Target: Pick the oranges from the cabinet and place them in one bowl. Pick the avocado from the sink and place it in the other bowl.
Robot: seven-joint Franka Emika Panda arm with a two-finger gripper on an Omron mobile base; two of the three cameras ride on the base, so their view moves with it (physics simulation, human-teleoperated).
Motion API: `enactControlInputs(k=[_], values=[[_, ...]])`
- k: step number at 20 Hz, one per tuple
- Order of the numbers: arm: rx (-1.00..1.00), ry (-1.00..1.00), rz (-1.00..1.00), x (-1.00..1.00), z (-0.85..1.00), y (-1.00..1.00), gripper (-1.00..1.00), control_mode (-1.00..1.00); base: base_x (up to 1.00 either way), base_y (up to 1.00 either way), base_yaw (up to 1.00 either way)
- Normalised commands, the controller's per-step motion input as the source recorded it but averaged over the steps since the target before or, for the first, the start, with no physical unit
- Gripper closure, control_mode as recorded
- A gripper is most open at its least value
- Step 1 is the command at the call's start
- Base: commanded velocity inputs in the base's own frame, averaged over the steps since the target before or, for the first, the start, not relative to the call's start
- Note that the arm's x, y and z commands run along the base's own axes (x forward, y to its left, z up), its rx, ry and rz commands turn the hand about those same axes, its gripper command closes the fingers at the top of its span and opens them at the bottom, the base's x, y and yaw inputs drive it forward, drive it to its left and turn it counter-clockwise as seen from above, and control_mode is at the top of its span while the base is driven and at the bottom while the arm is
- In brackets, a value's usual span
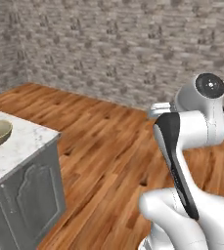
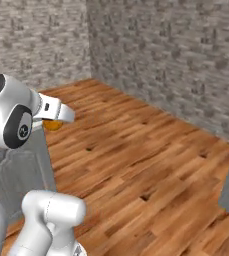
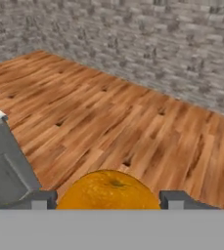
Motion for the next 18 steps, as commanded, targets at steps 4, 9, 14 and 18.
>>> enactControlInputs(k=[4,9,14,18], values=[[0.0,0.0,0.0,0.0,0.0,0.0,1.0,1.0,0.0,0.0,0.9],[0.0,0.0,0.0,0.0,0.0,0.0,1.0,1.0,0.03,-0.01,0.88],[0.0,0.0,0.0,0.0,0.0,0.0,1.0,1.0,0.1,-0.03,0.81],[0.0,0.0,0.0,0.0,0.0,0.0,1.0,1.0,0.19,-0.15,0.37]])
